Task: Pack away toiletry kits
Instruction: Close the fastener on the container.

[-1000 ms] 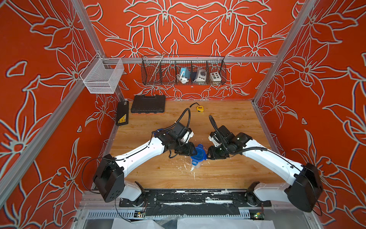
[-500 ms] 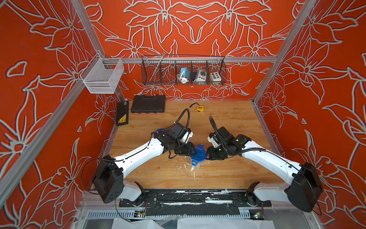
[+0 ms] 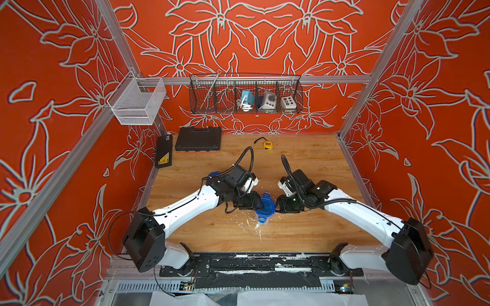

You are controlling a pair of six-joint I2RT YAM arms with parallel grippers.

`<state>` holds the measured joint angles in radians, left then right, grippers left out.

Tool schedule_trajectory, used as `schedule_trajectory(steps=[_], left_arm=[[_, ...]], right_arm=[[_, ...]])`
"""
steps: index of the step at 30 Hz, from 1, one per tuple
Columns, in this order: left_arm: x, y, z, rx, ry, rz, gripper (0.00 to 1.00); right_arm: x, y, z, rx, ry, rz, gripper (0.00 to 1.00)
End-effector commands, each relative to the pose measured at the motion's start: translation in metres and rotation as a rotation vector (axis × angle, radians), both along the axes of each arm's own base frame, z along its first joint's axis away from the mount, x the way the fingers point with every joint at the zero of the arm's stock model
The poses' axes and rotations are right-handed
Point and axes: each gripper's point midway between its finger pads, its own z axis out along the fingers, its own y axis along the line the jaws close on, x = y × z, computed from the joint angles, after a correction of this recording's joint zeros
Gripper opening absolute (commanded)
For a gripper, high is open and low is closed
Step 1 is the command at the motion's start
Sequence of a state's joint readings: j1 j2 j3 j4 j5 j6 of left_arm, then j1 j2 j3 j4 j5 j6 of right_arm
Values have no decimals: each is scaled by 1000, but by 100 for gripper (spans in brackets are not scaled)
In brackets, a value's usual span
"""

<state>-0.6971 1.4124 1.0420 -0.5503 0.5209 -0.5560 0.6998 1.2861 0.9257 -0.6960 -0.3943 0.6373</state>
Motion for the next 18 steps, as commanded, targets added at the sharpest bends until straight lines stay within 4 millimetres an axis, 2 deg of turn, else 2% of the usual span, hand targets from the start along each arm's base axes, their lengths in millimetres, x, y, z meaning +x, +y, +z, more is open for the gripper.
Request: schedule_trajectory(steps=[1, 4, 7, 13, 18], left_arm=[[-24, 0, -18, 5, 103, -40, 47], [-23, 4, -18, 15, 94, -25, 50], [-18, 10, -16, 41, 70, -8, 65], [-1, 18, -7, 46, 30, 16, 83], [4, 23, 1, 44, 7, 17, 85]], right_arm=[[13, 19, 20, 81, -78, 33, 48], [11, 14, 22, 56, -83, 41, 48], [9, 7, 23, 37, -94, 37, 48], [8, -4, 31, 0, -113, 30, 50], [11, -15, 40, -39, -142, 21, 56]])
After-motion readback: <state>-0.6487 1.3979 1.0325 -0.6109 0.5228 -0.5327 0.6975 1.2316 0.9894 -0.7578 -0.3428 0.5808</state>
